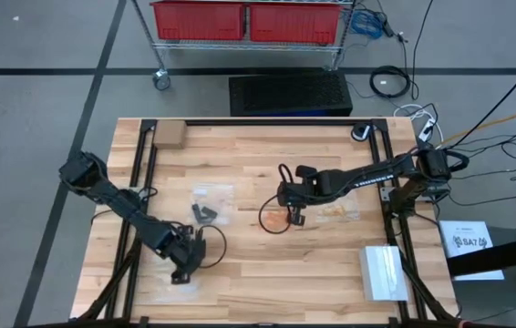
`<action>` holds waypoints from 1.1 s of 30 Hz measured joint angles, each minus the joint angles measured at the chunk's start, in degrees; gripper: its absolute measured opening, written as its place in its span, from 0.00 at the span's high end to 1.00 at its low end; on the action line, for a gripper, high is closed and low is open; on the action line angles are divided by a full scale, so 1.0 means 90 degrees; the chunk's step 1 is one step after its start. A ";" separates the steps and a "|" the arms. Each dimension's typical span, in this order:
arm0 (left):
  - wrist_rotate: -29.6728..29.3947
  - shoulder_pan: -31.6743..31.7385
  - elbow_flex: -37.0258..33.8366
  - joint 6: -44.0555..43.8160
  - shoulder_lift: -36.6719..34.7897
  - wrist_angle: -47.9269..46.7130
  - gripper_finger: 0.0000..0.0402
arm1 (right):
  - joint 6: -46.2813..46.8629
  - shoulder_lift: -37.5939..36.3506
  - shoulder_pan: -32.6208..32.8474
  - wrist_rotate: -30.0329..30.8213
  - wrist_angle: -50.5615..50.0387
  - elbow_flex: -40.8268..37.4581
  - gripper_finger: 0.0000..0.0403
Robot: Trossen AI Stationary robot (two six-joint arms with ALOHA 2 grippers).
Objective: Sort rubber bands
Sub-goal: Open the transparent zip bag
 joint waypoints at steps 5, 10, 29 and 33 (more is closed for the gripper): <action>-0.1023 0.0340 -0.0031 0.0589 0.0028 0.0669 0.99 | 0.0496 0.0000 0.0433 0.0000 -0.0011 0.0000 1.00; -0.1580 0.0801 -0.0048 0.1519 0.0145 0.1723 0.99 | 0.1099 0.0001 0.0978 -0.0001 0.0088 0.0000 1.00; -0.1243 0.1581 0.0904 0.4070 0.0886 0.3479 0.99 | 0.1528 0.0014 0.2221 0.0024 0.1326 0.0000 1.00; -0.1179 0.1169 0.1221 0.3964 0.0468 0.1867 0.99 | 0.1359 0.0192 0.2318 0.0027 0.1482 0.0005 1.00</action>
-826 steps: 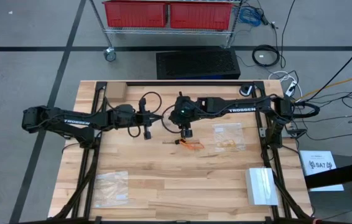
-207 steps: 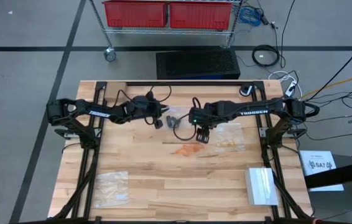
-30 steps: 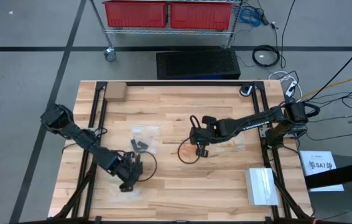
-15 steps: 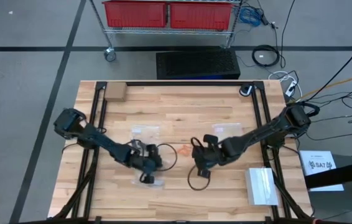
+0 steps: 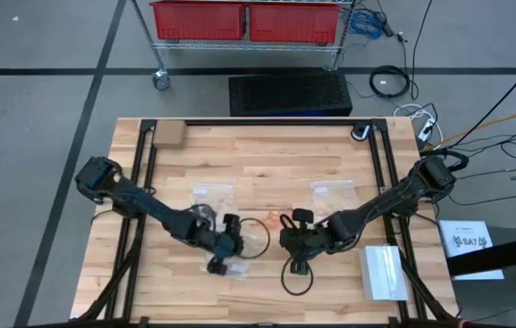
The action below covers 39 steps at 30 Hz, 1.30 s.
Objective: Sort rubber bands
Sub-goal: Open the transparent zip bag
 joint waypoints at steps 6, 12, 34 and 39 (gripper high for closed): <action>0.0412 -0.0850 -0.0008 -0.1383 -0.0350 -0.1808 0.99 | -0.0178 0.0358 0.0285 0.0003 0.1003 0.0000 1.00; 0.0308 -0.1678 -0.0137 -0.2577 -0.0304 -0.2110 0.99 | 0.0089 0.0721 0.0392 -0.0246 0.1712 -0.0002 1.00; -0.0970 -0.1778 -0.0581 -0.3305 0.0569 0.0365 0.99 | 0.0571 0.0792 0.0766 -0.0042 0.1981 -0.0002 1.00; -0.1069 -0.1425 -0.0584 -0.2573 0.0774 0.1424 0.99 | 0.0621 0.0792 0.0766 0.0005 0.2239 -0.0002 0.96</action>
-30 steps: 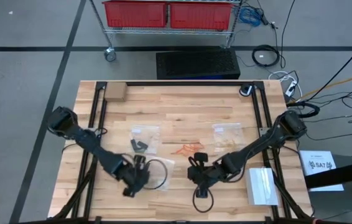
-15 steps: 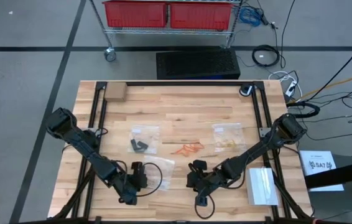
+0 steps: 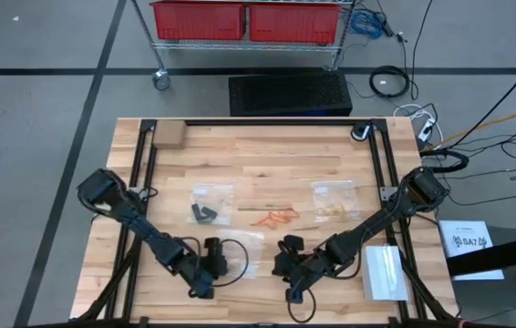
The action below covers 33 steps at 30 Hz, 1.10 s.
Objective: Sort rubber bands
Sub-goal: Open the transparent zip bag
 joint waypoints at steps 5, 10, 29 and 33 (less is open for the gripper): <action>-0.0411 0.0489 0.0236 0.1037 -0.0037 0.0840 0.99 | -0.0728 0.0130 -0.0024 -0.0014 0.0976 0.0000 0.86; -0.1241 0.0246 0.0205 0.0980 -0.0473 0.0495 0.99 | -0.1075 0.0691 -0.0139 -0.0058 0.1928 0.0065 0.74; -0.3407 -0.1041 -0.1000 -0.0369 -0.1814 0.0309 0.99 | -0.1793 0.3440 -0.0386 0.0777 -0.1916 0.4145 0.68; -0.3569 -0.1121 -0.1222 -0.0616 -0.2064 0.0238 0.99 | -0.1820 0.3826 -0.0425 0.0811 -0.2395 0.4710 0.72</action>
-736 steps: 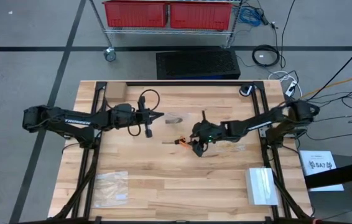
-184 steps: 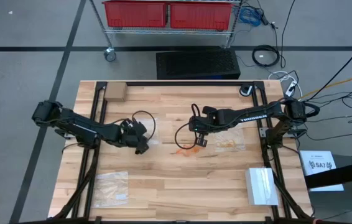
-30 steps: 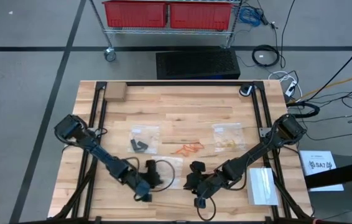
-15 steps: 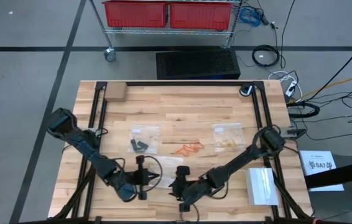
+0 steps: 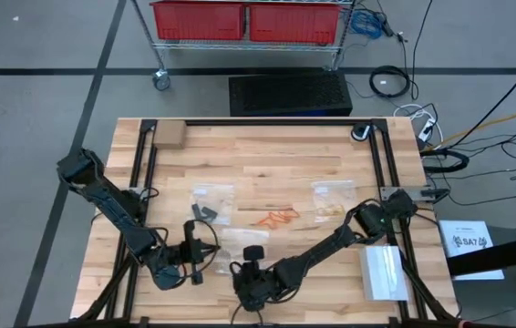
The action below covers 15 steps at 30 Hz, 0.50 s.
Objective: Sort rubber bands
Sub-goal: Open the transparent zip bag
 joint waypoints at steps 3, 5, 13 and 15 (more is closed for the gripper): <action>-0.0049 -0.0035 -0.0098 -0.0003 -0.0144 -0.0009 0.99 | 0.0008 0.0164 -0.0033 0.0003 -0.0121 0.0207 0.79; -0.0056 -0.0039 -0.0158 -0.0001 -0.0228 -0.0020 0.99 | 0.0070 0.0214 -0.0060 -0.0025 -0.0157 0.0244 0.84; -0.0069 -0.0044 -0.0184 0.0001 -0.0284 -0.0038 0.99 | 0.0188 0.0197 -0.0128 0.0011 -0.0423 0.0314 0.99; -0.0069 -0.0057 -0.0184 0.0002 -0.0285 -0.0038 0.99 | 0.0193 0.0189 -0.0131 -0.0019 -0.0797 0.0498 1.00</action>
